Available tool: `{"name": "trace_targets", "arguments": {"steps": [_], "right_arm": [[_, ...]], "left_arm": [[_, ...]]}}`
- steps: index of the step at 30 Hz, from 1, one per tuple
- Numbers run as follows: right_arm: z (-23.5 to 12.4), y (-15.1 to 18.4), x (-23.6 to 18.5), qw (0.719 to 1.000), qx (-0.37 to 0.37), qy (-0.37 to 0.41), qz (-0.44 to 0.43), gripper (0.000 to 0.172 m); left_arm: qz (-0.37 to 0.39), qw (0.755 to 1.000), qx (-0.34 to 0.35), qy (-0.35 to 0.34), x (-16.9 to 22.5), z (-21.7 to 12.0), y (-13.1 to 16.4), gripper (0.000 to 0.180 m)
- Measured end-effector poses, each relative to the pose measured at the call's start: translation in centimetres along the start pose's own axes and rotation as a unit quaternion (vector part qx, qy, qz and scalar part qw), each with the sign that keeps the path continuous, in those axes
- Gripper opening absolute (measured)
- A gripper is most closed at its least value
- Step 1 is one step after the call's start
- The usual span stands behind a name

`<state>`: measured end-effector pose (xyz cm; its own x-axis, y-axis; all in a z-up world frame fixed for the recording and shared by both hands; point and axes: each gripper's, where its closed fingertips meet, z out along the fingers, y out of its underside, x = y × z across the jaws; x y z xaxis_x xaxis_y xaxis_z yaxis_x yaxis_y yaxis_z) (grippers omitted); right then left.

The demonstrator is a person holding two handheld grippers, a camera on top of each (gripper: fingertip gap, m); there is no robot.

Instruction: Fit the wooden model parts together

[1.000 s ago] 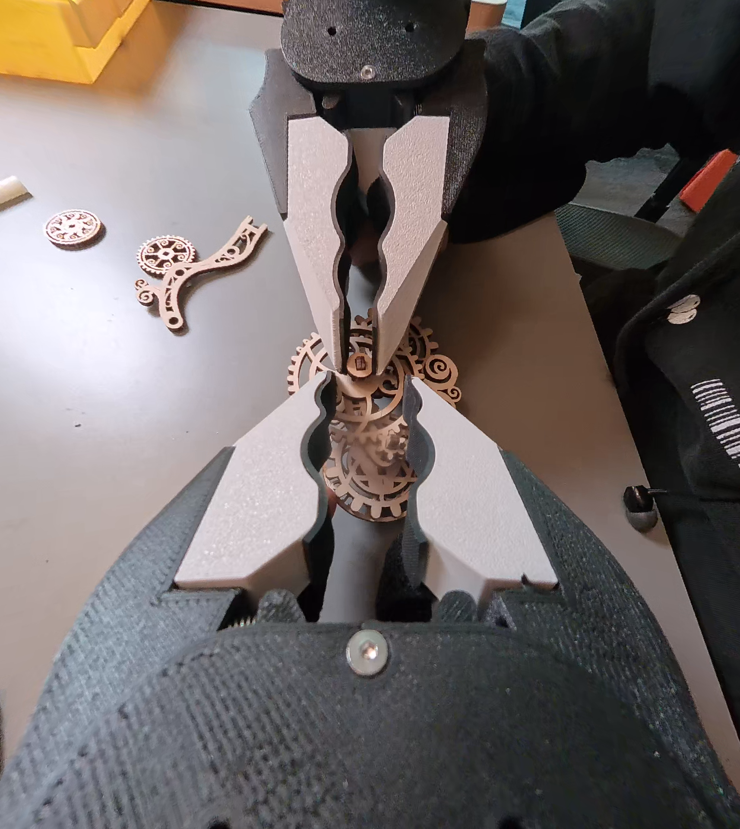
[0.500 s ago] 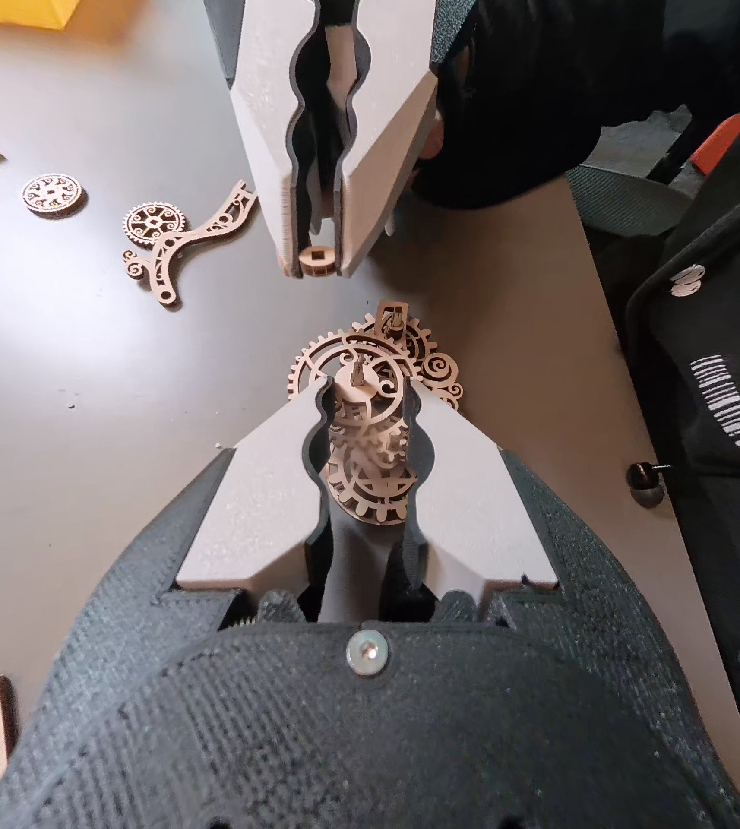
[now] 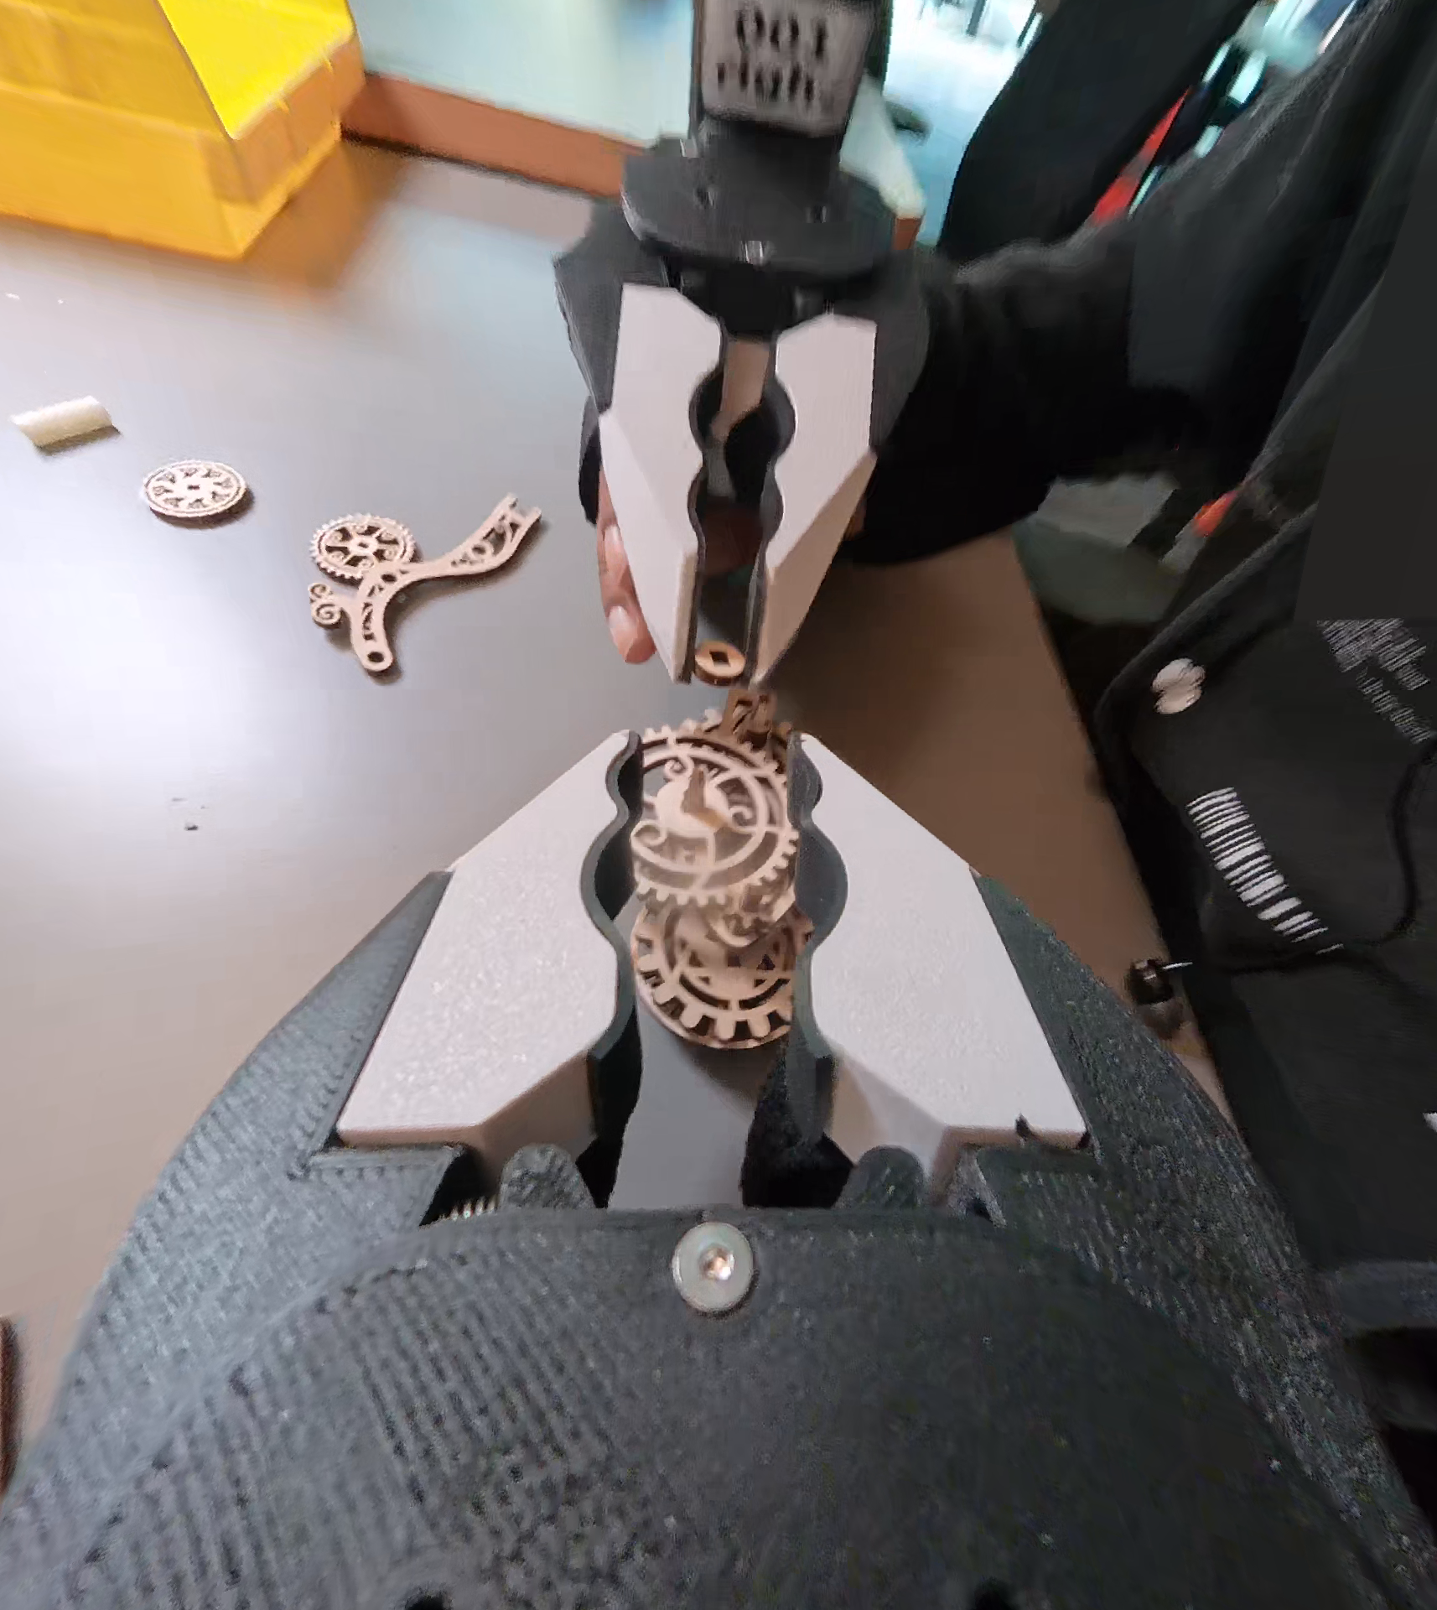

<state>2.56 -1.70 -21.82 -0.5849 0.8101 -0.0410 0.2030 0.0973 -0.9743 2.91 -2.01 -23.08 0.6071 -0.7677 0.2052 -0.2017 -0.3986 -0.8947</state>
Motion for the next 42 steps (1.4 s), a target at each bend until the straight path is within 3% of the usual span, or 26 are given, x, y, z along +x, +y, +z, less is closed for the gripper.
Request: {"name": "trace_targets", "arguments": {"steps": [6, 11, 16, 27, 32, 42], "right_arm": [[0.2, -1.1, -0.1, 0.995, 0.0, 0.037, -0.096, 0.01], [-0.9, -3.0, 1.6, 0.992, 0.028, 0.076, -0.099, 0.01], [-0.8, -2.9, 0.9, 0.991, 0.021, 0.065, -0.116, 0.01], [-0.3, -2.2, -0.3, 0.973, -0.027, 0.07, -0.219, 0.009], [-0.3, -1.8, 0.2, 0.963, -0.047, 0.09, -0.248, 0.009], [-1.0, -2.8, 2.8, 0.97, -0.024, 0.16, -0.182, 0.02]], "left_arm": [[-0.104, 0.99, 0.076, 0.049, 0.0, -1.2, -1.8, 0.022], [-0.138, 0.981, 0.122, 0.063, -0.7, -1.4, -3.6, 0.02], [-0.172, 0.968, 0.149, 0.109, 0.2, -1.2, -4.4, 0.018], [-0.236, 0.949, 0.127, 0.166, 1.2, -0.5, -3.7, 0.007], [-0.268, 0.942, 0.126, 0.159, 0.6, -0.3, -3.4, 0.005], [-0.314, 0.919, 0.212, 0.11, -1.4, -0.7, -4.7, 0.001]]}}
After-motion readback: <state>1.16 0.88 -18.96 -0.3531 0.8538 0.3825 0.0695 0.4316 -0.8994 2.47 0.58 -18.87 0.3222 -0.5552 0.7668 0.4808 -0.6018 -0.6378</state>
